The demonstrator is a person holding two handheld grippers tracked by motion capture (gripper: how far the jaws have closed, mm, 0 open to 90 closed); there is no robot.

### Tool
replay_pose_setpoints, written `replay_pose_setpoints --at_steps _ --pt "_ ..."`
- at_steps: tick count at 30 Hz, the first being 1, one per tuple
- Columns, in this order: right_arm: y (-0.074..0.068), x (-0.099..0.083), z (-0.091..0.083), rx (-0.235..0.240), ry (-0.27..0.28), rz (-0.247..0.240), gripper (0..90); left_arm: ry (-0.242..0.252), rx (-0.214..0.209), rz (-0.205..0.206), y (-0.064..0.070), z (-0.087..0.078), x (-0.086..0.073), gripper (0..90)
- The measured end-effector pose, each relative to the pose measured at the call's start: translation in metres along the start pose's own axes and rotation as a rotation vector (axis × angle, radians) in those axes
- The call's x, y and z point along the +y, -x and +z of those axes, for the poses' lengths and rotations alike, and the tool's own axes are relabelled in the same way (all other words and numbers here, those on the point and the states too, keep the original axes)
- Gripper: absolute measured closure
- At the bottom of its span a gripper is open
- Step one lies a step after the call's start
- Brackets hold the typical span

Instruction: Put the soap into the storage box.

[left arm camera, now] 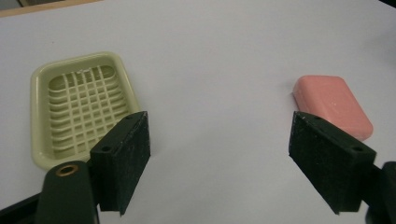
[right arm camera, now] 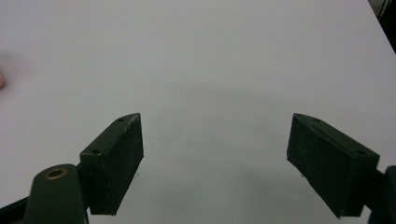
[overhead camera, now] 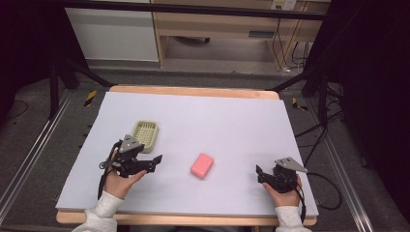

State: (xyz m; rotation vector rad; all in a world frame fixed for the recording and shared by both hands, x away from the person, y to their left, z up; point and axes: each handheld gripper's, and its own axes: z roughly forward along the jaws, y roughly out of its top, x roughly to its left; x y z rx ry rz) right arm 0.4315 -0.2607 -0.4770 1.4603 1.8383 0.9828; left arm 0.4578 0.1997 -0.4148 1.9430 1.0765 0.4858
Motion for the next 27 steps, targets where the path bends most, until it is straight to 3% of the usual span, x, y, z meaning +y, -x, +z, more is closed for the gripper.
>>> replay_pose_setpoints --at_steps 27 --pt "-0.001 0.0 0.001 -0.001 -0.005 -0.006 18.6 -0.054 -0.06 0.059 0.033 0.023 0.017 19.6"
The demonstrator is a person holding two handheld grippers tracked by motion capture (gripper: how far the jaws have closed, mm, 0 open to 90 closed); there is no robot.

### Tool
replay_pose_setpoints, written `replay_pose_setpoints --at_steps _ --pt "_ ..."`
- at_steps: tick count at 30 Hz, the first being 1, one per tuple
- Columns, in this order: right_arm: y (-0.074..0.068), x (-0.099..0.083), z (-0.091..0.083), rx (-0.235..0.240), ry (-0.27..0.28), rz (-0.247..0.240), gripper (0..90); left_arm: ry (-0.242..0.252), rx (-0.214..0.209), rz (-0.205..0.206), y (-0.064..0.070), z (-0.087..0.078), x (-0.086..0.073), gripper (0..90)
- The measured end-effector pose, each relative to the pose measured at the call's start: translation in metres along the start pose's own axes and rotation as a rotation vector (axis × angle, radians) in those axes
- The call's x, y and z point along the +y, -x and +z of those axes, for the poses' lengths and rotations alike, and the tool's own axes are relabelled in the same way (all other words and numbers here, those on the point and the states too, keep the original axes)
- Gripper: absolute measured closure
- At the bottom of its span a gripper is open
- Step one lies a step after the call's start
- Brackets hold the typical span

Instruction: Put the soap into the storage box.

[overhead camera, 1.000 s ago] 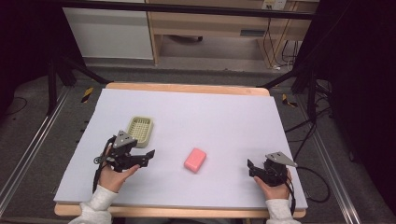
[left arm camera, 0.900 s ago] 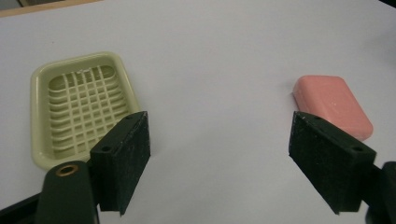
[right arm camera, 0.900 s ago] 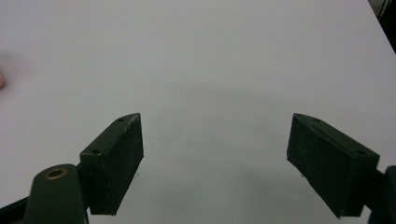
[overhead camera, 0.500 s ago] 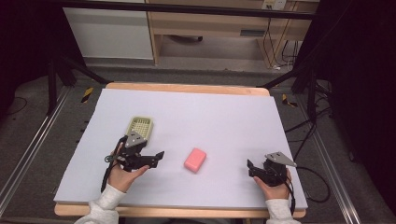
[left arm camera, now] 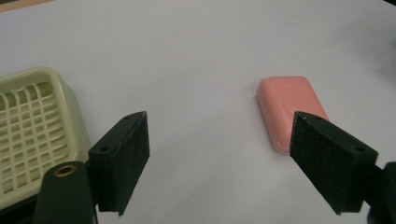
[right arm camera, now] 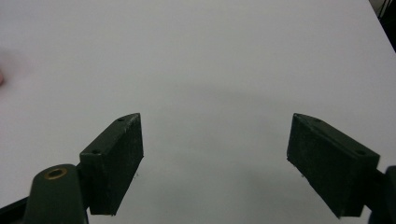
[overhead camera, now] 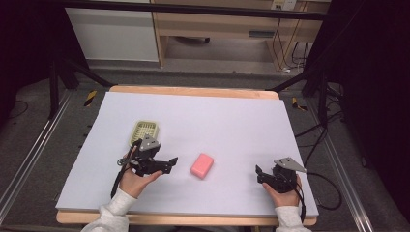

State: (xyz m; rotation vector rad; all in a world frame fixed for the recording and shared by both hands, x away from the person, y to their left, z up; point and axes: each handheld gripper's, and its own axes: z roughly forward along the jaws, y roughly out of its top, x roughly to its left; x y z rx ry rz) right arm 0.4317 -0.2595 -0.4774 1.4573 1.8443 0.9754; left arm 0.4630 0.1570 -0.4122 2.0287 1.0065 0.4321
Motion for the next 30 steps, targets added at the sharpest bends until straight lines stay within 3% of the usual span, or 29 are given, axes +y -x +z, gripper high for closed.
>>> replay_pose_setpoints --at_steps 30 --pt "0.0 0.001 0.001 0.008 -0.003 -0.001 19.2 -0.058 -0.039 0.042 0.025 0.03 0.015 18.7"
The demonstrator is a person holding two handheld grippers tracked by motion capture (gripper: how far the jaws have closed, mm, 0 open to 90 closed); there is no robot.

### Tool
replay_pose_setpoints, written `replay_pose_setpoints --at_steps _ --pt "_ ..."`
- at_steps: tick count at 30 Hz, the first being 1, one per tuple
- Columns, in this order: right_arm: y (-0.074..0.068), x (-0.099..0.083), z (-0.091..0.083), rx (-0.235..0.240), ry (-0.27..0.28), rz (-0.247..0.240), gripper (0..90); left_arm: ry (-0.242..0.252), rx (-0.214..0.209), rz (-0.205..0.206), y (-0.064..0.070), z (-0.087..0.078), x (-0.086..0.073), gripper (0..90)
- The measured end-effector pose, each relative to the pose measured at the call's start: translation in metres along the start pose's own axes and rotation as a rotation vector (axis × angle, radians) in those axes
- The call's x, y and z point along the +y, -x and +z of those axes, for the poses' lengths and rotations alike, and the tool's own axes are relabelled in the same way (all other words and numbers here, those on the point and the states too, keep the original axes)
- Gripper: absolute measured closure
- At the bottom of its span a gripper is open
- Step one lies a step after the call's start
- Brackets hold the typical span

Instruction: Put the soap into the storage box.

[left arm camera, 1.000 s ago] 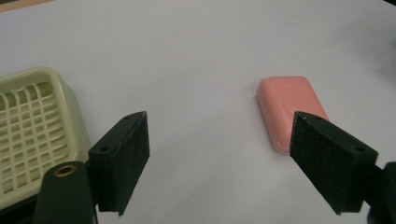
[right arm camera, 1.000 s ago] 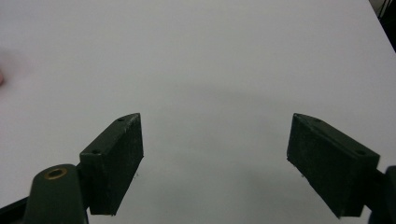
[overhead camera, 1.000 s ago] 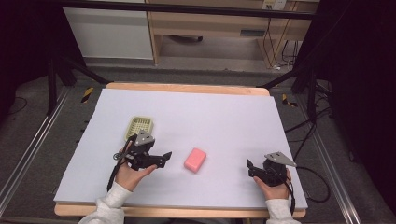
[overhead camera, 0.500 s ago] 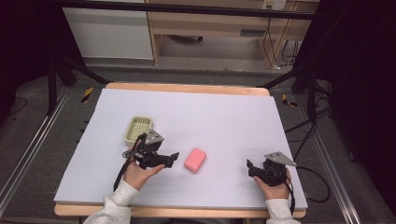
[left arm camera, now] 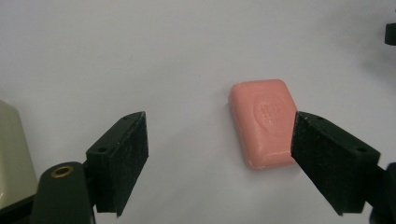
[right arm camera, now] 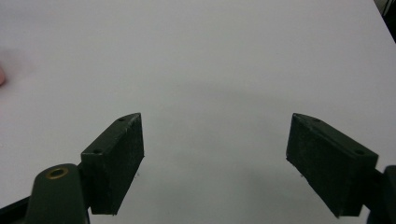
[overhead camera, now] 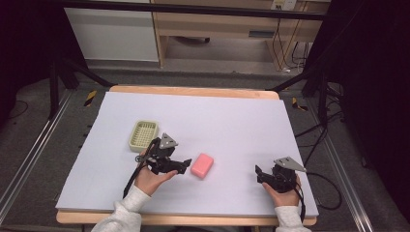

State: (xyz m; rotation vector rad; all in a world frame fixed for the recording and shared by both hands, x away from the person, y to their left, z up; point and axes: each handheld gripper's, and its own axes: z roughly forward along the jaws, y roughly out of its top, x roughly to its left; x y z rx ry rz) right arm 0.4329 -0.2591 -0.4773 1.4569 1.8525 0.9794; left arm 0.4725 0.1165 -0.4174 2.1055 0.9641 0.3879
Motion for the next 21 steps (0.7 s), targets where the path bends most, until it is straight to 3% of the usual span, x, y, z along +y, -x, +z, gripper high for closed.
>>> replay_pose_setpoints --at_steps 21 --pt "0.0 0.001 0.0 0.0 0.003 0.003 19.3 -0.044 -0.029 0.048 0.021 0.02 0.011 18.4"
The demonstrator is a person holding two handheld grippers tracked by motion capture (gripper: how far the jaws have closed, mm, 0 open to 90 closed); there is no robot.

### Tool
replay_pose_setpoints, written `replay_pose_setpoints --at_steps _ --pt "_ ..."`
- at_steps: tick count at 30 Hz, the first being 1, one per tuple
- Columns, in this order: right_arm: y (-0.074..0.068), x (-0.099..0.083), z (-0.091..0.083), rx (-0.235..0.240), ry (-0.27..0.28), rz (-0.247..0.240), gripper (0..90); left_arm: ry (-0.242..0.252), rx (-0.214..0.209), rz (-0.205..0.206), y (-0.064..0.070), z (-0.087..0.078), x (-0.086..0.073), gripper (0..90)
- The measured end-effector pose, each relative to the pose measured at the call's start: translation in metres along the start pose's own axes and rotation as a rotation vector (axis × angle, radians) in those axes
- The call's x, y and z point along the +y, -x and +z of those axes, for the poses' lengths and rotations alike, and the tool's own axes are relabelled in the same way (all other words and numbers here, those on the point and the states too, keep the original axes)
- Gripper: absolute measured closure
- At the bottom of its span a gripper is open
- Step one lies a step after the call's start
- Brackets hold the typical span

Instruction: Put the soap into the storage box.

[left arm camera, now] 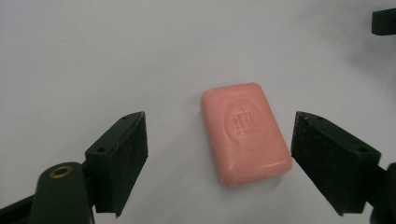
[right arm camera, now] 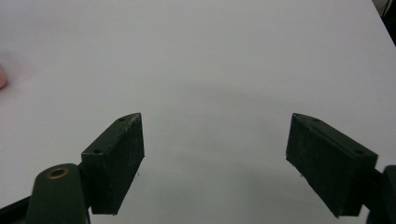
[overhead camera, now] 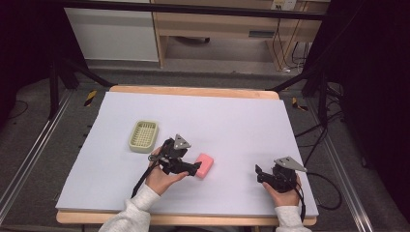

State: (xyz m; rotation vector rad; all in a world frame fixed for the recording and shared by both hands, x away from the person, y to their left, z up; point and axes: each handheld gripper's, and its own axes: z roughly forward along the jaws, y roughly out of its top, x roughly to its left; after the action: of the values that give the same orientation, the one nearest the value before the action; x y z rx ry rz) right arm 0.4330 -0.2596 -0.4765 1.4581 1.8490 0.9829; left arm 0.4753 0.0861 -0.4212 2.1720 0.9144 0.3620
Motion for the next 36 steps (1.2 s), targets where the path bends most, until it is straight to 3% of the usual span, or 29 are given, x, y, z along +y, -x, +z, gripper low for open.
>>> replay_pose_setpoints --at_steps 21,36 --pt "0.0 0.0 0.0 0.001 0.002 -0.006 20.1 -0.052 -0.009 0.03 0.016 0.021 0.007 17.1" --pt "-0.001 0.001 -0.001 0.007 0.0 -0.006 22.8 -0.094 -0.006 0.026 0.024 0.044 0.006 16.2"
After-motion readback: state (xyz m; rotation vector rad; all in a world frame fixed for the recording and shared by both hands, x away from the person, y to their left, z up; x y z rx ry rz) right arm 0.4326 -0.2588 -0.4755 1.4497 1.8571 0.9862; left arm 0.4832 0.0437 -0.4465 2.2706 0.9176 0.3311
